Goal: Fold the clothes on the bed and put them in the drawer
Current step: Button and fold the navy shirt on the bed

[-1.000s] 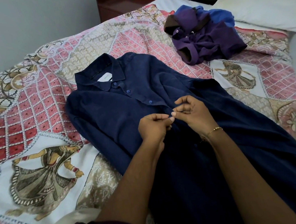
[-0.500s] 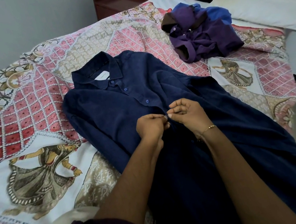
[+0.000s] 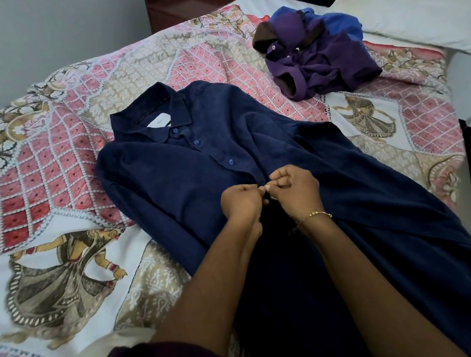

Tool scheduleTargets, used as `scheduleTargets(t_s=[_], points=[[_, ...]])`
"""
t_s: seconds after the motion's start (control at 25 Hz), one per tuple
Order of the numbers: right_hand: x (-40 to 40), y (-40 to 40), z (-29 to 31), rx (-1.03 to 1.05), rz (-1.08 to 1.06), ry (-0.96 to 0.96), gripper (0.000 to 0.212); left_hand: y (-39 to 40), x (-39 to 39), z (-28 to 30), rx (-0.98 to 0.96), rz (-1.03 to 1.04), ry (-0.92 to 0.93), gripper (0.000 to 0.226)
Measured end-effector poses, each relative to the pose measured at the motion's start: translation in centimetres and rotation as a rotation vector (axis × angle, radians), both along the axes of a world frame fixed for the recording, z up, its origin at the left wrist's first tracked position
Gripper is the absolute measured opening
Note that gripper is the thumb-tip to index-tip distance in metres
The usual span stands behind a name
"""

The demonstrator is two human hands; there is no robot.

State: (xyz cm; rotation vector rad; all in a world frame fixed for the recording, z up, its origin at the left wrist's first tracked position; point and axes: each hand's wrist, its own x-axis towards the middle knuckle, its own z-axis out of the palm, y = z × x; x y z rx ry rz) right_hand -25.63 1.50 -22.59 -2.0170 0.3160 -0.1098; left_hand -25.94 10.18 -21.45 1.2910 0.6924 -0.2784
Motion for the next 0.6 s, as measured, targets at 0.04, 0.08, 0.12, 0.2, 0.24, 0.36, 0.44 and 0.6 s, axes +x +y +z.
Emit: scheduleTargets(t_s=[0.04, 0.08, 0.12, 0.2, 0.24, 0.36, 0.44, 0.6], points=[[-0.1, -0.2, 0.2, 0.060, 0.016, 0.024, 0.028, -0.1, 0.0, -0.2, 0.038, -0.018, -0.012, 0.023], [-0.1, -0.4, 0.4, 0.116, 0.035, 0.047, 0.028, -0.2, 0.1, -0.3, 0.068, -0.038, -0.030, 0.024], [0.1, -0.6, 0.6, 0.143, 0.053, 0.062, 0.027, -0.2, 0.1, -0.5, 0.095, -0.061, -0.047, 0.025], [0.3, -0.9, 0.6, 0.058, 0.071, 0.053, 0.028, -0.2, 0.3, -0.8, 0.135, -0.094, -0.075, 0.026], [0.4, -0.9, 0.6, -0.023, 0.075, 0.025, 0.028, -0.1, 0.4, -0.9, 0.170, -0.097, -0.086, 0.024], [0.8, -0.9, 0.8, -0.105, 0.128, -0.044, 0.034, 0.0, 0.4, -1.1, 0.402, -0.133, -0.139, 0.015], [0.9, -1.1, 1.2, 0.011, 0.180, -0.033, 0.037, 0.0, 0.6, -1.3, 0.408, -0.163, -0.169, 0.019], [0.9, -2.3, 1.9, 0.183, 0.200, -0.017, 0.029, 0.1, 0.7, -1.4, 0.308, -0.135, -0.175, 0.013]])
